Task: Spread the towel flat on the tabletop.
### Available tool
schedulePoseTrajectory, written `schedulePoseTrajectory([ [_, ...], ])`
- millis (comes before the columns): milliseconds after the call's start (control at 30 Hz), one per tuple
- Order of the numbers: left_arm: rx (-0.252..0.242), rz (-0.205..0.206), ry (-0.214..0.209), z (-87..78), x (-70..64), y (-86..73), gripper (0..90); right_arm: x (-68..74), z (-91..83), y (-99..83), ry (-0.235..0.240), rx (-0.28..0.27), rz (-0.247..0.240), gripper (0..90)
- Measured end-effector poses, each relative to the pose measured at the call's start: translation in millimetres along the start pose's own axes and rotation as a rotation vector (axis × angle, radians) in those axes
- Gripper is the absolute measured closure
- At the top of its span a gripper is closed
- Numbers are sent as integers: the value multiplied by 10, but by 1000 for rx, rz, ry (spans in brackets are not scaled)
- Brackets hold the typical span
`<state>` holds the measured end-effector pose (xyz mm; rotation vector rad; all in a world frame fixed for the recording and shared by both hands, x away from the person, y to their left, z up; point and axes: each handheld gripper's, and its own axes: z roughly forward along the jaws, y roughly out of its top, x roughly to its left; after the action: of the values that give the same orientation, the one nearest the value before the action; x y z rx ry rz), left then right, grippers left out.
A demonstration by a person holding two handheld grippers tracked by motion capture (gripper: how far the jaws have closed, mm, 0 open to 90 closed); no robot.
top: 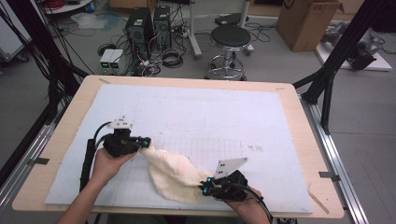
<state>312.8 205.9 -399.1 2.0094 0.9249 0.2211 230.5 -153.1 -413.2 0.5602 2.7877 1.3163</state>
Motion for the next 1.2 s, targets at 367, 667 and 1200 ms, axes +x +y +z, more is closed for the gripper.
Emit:
schedulePoseTrajectory([
  [367,-35,13,23,-110,-10,-260,863,-29,-166,357,19,-110,-28,594],
  [667,-46,16,47,-179,29,-352,862,-544,220,543,29,-74,76,607],
  [1200,-149,-69,24,-136,60,-327,864,-710,250,498,12,-49,113,869],
])
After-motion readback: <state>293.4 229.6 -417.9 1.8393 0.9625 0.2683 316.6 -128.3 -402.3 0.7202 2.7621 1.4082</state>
